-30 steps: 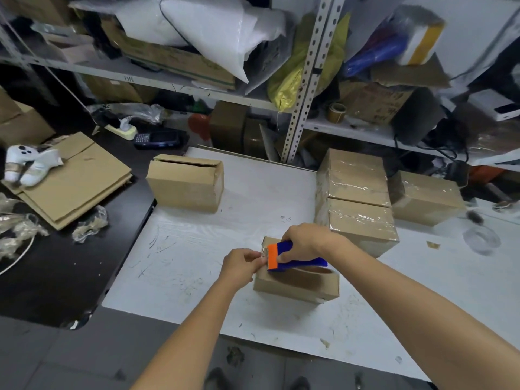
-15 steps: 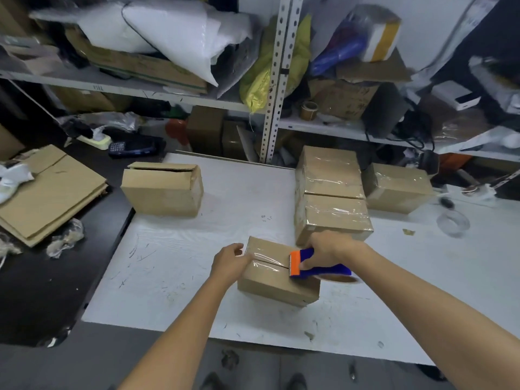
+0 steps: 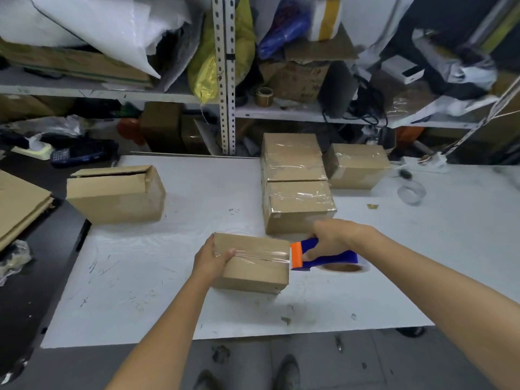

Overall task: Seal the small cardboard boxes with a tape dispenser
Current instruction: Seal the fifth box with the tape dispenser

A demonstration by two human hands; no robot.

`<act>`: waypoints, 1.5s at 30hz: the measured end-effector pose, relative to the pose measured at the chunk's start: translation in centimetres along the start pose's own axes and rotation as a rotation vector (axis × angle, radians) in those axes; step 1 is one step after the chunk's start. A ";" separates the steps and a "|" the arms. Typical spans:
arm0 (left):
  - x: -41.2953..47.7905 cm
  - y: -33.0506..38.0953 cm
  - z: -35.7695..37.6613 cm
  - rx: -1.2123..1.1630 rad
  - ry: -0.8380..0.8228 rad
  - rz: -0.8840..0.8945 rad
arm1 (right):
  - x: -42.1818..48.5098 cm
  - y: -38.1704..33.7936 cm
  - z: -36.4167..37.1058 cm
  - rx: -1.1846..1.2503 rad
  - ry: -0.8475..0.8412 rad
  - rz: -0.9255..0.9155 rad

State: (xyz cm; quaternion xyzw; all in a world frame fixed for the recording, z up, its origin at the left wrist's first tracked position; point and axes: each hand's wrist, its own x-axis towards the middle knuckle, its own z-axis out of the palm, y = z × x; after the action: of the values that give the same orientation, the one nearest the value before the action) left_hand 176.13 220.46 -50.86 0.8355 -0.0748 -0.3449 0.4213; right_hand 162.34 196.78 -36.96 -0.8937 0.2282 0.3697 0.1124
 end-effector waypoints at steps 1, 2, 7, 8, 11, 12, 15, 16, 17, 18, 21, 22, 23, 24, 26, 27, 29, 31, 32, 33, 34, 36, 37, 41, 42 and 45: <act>-0.1 0.0 0.0 -0.010 -0.001 -0.003 | 0.1 0.5 0.7 0.004 -0.006 0.014; -0.1 0.0 0.0 -0.016 -0.004 -0.006 | 0.2 0.5 1.4 0.000 -0.012 0.015; 0.7 -0.8 -0.1 -0.028 -0.012 -0.003 | 1.3 0.5 2.6 0.036 -0.010 -0.005; 0.7 -0.7 -0.1 -0.024 -0.011 0.003 | 1.3 0.9 2.7 0.051 -0.007 -0.010; 0.3 -0.2 0.1 -0.026 0.002 0.025 | 0.9 2.5 3.0 0.141 -0.016 -0.025; 0.2 -0.2 0.1 -0.029 0.004 0.026 | 0.6 3.2 3.0 0.176 -0.016 -0.026; 0.2 -0.2 0.3 -0.044 -0.007 0.044 | -1.0 6.6 2.2 0.178 -0.002 0.021; 0.3 -0.2 0.3 -0.051 -0.009 0.053 | -1.5 7.7 2.0 0.160 0.003 0.051; 0.3 -0.2 0.2 -0.062 -0.007 0.051 | -1.8 8.2 2.0 0.151 0.002 0.071; 0.4 -0.3 0.1 -0.069 -0.006 0.049 | -1.8 8.4 2.2 0.145 -0.002 0.084; 0.4 -0.4 0.2 -0.083 -0.016 0.041 | -0.8 7.1 4.1 0.095 -0.024 0.085; 0.4 -0.4 0.2 -0.084 -0.020 0.044 | -0.1 6.3 5.0 0.095 -0.026 0.081; 0.3 -0.4 0.2 -0.089 -0.019 0.045 | 0.6 5.5 6.0 0.111 -0.019 0.071; 0.3 -0.3 0.2 -0.091 -0.019 0.046 | 1.4 4.7 6.9 0.136 -0.003 0.061; 0.2 -0.3 0.2 -0.101 -0.025 0.050 | 2.8 3.1 8.4 0.153 0.052 0.034; 0.2 -0.3 0.3 -0.107 -0.027 0.052 | 3.4 2.4 8.9 0.132 0.082 0.026; 0.3 -0.5 0.2 -0.112 -0.025 0.054 | 4.3 1.5 9.9 0.083 0.140 0.027; 0.4 -0.6 0.2 -0.118 -0.021 0.055 | 4.9 1.2 10.5 0.086 0.168 0.041; 0.4 -0.6 0.3 -0.119 -0.020 0.059 | 5.1 1.2 10.8 0.087 0.181 0.048; 0.3 -0.6 0.4 -0.123 -0.020 0.061 | 5.2 1.2 10.9 0.085 0.194 0.054; 0.3 -0.6 0.4 -0.122 -0.021 0.064 | 5.3 1.2 11.1 0.085 0.206 0.062; 0.2 -0.5 0.4 -0.129 -0.021 0.064 | 5.4 0.8 11.4 0.091 0.229 0.082; 0.2 -0.5 0.4 -0.135 -0.022 0.061 | 5.4 0.6 11.5 0.092 0.235 0.094; 0.1 -0.5 0.2 -0.123 -0.029 0.057 | 5.2 0.1 11.8 0.111 0.245 0.135; 0.0 -0.4 0.2 -0.117 -0.029 0.052 | 5.1 0.0 11.7 0.110 0.251 0.141; -0.4 -0.1 0.2 -0.120 -0.016 0.038 | 4.9 -0.6 11.8 0.053 0.298 0.156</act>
State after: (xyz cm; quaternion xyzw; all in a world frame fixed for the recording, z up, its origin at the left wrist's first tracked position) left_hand 175.69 220.52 -50.83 0.8043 -0.0732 -0.3475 0.4764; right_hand 158.52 200.08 -48.67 -0.9148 0.3208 0.2347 0.0719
